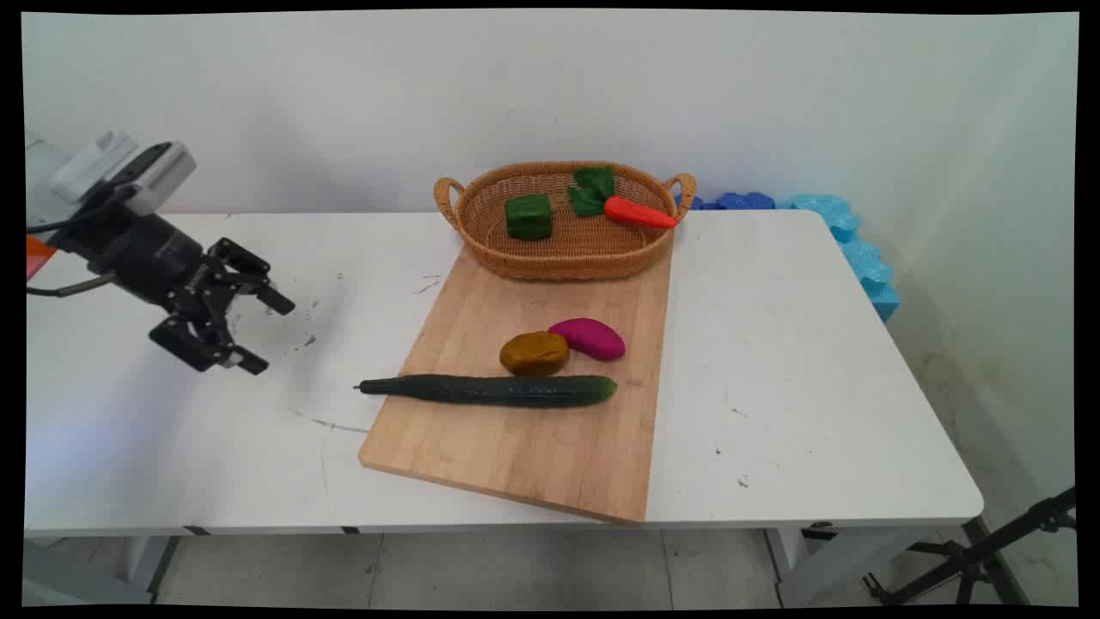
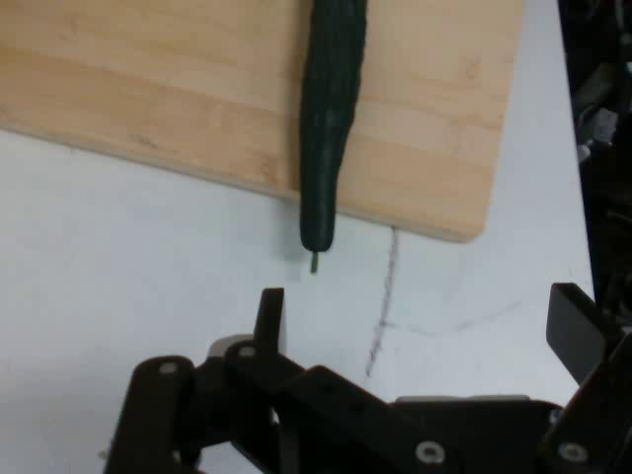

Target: Pick up the potato from the cutting board

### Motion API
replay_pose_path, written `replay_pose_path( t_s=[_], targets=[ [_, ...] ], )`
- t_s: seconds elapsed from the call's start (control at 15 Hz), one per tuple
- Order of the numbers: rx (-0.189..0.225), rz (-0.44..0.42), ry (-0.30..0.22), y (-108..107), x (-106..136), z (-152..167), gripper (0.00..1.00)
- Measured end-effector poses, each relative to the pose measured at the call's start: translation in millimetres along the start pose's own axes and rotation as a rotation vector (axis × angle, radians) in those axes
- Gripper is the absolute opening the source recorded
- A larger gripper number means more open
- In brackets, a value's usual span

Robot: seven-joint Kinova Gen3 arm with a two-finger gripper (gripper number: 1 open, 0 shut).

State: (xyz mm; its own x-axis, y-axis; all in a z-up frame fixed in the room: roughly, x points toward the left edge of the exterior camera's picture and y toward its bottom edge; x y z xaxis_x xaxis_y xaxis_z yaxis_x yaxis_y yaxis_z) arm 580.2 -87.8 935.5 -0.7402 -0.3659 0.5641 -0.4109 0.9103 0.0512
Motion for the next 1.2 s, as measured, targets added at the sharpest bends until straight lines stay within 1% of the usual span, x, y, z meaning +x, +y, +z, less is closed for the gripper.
replay_pose_path(
  t_s=[0.27, 0.53, 1.0, 1.2],
  targets=[
    [0.023, -0.019, -0.009, -5.6, 25.5, 20.4, 1.00],
    [0.046, -0.053, -0.007, -11.0, 59.2, 51.5, 1.00],
    [0.081, -0.151, 0.028, -23.9, 116.6, 115.8, 1.00],
    [0.092, -0.200, 0.046, -29.0, 136.7, 141.2, 1.00]
  ],
)
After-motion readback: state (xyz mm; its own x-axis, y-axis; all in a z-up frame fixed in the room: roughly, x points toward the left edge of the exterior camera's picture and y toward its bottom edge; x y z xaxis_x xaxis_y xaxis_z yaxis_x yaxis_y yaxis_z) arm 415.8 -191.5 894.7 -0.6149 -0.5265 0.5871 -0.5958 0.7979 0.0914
